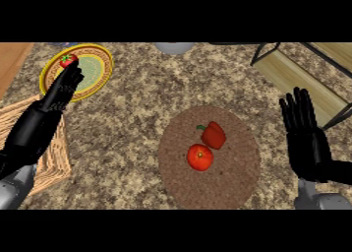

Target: Pick the bell pepper from the placemat and place it in the tiered shelf

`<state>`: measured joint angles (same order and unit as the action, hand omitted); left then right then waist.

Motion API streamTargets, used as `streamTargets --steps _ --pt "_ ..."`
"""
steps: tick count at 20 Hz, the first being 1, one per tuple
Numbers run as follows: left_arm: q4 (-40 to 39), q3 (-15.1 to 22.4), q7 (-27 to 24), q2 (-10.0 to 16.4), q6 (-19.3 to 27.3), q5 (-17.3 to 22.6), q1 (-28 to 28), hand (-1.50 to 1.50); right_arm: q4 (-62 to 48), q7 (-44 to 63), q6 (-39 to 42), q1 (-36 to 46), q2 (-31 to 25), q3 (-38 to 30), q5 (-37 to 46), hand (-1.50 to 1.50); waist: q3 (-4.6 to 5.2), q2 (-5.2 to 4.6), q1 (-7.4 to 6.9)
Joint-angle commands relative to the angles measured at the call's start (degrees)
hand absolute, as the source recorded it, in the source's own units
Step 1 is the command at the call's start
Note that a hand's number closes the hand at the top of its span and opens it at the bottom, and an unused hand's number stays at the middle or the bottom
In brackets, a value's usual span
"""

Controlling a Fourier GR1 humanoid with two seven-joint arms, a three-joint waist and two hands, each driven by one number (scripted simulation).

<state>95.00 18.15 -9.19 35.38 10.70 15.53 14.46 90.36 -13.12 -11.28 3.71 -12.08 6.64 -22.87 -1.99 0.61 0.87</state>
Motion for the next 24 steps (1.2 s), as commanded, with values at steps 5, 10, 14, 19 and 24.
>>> streamTargets --steps 5,10,14,19,24 --pt "-12.1 -0.5 11.9 -5.0 3.1 7.3 -9.0 0.0 -1.3 -1.1 9.8 10.8 -15.7 -1.9 6.9 1.5 2.19 -2.15 -3.56" --pt "-14.1 -0.2 17.2 -8.6 3.3 11.5 -10.8 0.0 -14.8 7.6 10.1 12.1 -24.4 -1.7 14.2 1.5 2.08 -2.82 -5.23" --pt "-16.7 -0.5 19.8 -9.3 3.0 11.8 -9.0 0.0 -19.7 1.1 18.7 16.8 -24.6 0.6 13.6 -1.5 1.9 -2.41 -4.42" --pt "-15.5 -1.5 21.6 -9.6 4.8 11.4 -9.8 0.0 -20.3 -1.1 32.9 19.2 -29.3 3.4 12.2 -1.5 1.98 -1.2 -3.09" --pt "-17.6 -3.3 21.6 -9.6 2.6 12.4 -9.2 0.0 -19.7 3.9 39.8 25.7 -30.0 6.7 13.4 -1.5 2.05 -0.88 -2.34"
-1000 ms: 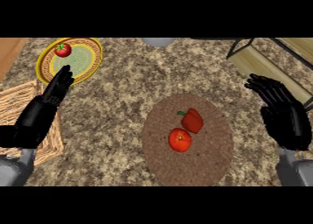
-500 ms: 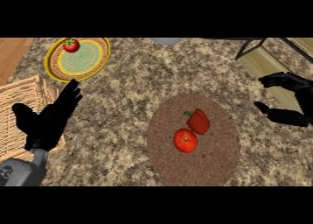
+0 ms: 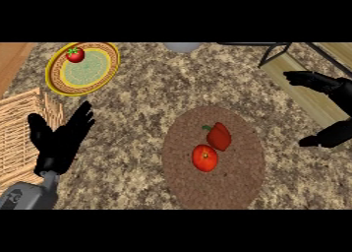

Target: Pick the bell pepper from the placemat and place it in the tiered shelf

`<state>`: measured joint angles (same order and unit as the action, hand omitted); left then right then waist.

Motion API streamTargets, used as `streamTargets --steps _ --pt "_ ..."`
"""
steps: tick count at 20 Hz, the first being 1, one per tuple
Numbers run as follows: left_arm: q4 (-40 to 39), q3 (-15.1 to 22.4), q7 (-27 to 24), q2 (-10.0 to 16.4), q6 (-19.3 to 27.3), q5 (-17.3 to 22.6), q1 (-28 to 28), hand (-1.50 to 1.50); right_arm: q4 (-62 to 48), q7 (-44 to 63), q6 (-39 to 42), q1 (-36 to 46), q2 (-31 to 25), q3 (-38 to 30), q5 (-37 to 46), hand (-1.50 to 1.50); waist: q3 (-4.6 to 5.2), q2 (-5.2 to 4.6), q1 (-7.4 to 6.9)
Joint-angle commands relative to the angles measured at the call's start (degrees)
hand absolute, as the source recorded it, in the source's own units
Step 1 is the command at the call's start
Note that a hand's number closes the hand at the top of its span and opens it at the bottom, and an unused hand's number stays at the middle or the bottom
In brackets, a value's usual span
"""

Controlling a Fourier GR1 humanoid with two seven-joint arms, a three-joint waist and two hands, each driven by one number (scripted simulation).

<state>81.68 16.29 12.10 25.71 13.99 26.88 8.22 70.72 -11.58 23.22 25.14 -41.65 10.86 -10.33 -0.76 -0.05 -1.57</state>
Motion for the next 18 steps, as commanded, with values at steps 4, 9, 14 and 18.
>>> streamTargets --steps 4,9,14,18 --pt "-3.6 -0.6 -1.0 -1.3 0.6 -0.9 -5.9 0.0 7.7 11.3 6.4 4.5 -1.6 4.4 1.8 -1.5 0.84 0.26 1.39" --pt "-7.8 -3.1 -2.3 -1.4 -1.7 -0.9 -4.1 0.0 13.6 29.4 0.1 9.5 5.2 7.0 4.4 -1.5 0.85 0.17 1.43" --pt "-7.3 -3.0 -0.7 -2.6 -1.5 -1.7 -3.8 0.0 15.0 39.1 -7.1 11.9 12.7 12.0 13.3 -1.5 0.81 0.08 1.21" --pt "-8.2 -4.2 -1.9 -3.4 -2.2 -2.4 -3.7 0.0 13.5 46.0 -6.4 14.2 16.9 14.0 16.7 -1.5 0.8 0.0 1.08"
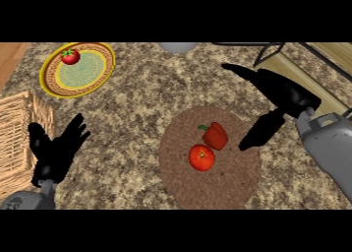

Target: Pick the bell pepper from the placemat and place it in the tiered shelf

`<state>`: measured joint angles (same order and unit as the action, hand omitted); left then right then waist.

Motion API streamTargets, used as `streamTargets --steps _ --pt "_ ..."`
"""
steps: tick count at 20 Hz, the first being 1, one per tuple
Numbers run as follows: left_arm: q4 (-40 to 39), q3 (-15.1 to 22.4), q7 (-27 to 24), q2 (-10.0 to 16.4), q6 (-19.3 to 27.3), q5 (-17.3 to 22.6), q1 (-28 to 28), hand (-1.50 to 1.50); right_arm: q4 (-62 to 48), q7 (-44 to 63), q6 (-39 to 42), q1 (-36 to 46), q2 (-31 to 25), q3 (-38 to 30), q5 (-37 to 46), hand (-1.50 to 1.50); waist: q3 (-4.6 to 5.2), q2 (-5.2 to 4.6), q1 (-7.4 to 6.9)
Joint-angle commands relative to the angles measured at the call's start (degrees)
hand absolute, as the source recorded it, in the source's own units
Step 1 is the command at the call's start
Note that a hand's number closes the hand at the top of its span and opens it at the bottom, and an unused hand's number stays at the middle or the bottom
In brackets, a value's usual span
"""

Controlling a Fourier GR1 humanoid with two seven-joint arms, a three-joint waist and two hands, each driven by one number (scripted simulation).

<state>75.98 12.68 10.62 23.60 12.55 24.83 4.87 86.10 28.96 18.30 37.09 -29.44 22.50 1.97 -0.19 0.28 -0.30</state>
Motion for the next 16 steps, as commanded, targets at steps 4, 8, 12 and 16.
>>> streamTargets --steps 4,8,12,16 --pt "-1.7 -0.3 0.1 -2.9 -0.2 -2.1 -1.1 0.0 -1.2 6.8 2.3 0.6 5.6 3.3 6.9 -1.5 0.22 -0.29 0.1" --pt "2.9 -2.1 5.3 -0.9 -0.2 -2.1 -0.3 0.0 -0.9 9.9 4.2 1.3 8.3 3.9 10.5 -1.5 0.19 -0.23 0.04" --pt "-5.1 -2.3 -0.1 -4.6 -1.6 -4.2 1.0 0.0 -0.5 10.1 4.3 -2.8 8.5 4.4 14.2 -1.5 0.22 -0.29 0.47" --pt "-3.8 -4.4 -2.3 -2.4 -5.3 -4.4 -3.0 0.0 -2.0 11.1 2.4 -2.8 11.7 4.2 19.4 -1.5 0.22 -0.29 0.09"
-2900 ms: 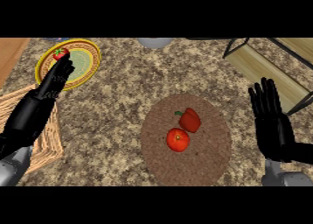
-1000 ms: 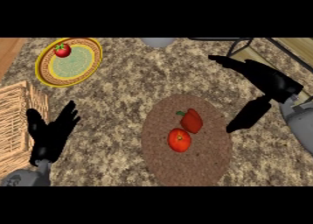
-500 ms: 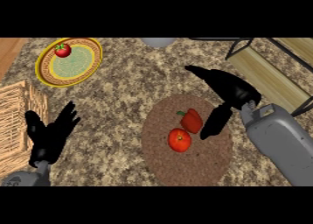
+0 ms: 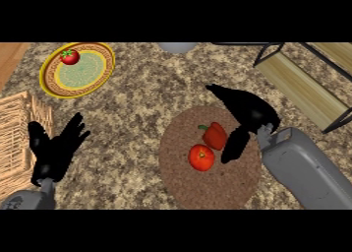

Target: Pick the bell pepper from the placemat and place it in the tiered shelf

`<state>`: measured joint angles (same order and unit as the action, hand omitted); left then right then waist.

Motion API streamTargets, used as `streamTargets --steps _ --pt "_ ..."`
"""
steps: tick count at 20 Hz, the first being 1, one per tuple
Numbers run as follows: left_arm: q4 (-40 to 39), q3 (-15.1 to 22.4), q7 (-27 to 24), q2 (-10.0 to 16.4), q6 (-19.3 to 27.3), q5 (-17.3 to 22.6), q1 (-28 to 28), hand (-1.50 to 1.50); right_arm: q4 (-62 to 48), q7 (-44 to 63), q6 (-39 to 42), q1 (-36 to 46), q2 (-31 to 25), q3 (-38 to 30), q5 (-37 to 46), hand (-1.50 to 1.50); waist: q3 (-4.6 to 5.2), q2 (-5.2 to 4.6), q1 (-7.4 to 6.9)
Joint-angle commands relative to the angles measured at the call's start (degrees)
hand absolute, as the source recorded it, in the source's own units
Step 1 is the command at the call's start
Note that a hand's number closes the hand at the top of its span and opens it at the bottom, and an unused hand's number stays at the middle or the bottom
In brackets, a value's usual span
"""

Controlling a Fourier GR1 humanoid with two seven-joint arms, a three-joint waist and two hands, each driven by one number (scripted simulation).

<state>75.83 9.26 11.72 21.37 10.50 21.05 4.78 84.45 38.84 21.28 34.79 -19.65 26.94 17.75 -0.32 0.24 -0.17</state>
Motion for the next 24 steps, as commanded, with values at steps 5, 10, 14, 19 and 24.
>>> streamTargets --steps 5,10,14,19,24 --pt "1.5 -0.9 2.3 -3.3 0.4 -3.0 -1.6 0.0 2.9 -0.9 -0.4 -6.1 2.9 -0.3 9.9 -1.5 0.32 -0.19 0.1" --pt "0.7 -2.5 3.2 -2.8 -3.2 -2.6 -1.7 0.0 -5.1 -4.3 -1.9 -3.8 7.6 -1.3 13.8 -1.5 0.32 -0.27 -0.1" --pt "-3.6 -4.1 0.2 -4.1 -4.0 -4.5 -0.9 0.0 -2.8 -2.9 -0.9 -6.1 7.7 -1.4 17.6 -1.5 0.34 -0.27 0.19" --pt "-2.1 -5.3 -0.5 -4.1 -5.0 -5.2 -3.0 0.0 -9.6 -9.7 -6.0 -8.0 7.4 -1.8 23.4 -1.5 0.32 -0.32 0.0" --pt "1.8 -7.2 5.6 -4.0 -5.4 -4.4 -1.5 0.0 -13.8 -12.0 -7.2 -5.1 10.5 -4.8 26.1 -1.5 0.31 -0.24 -0.08"
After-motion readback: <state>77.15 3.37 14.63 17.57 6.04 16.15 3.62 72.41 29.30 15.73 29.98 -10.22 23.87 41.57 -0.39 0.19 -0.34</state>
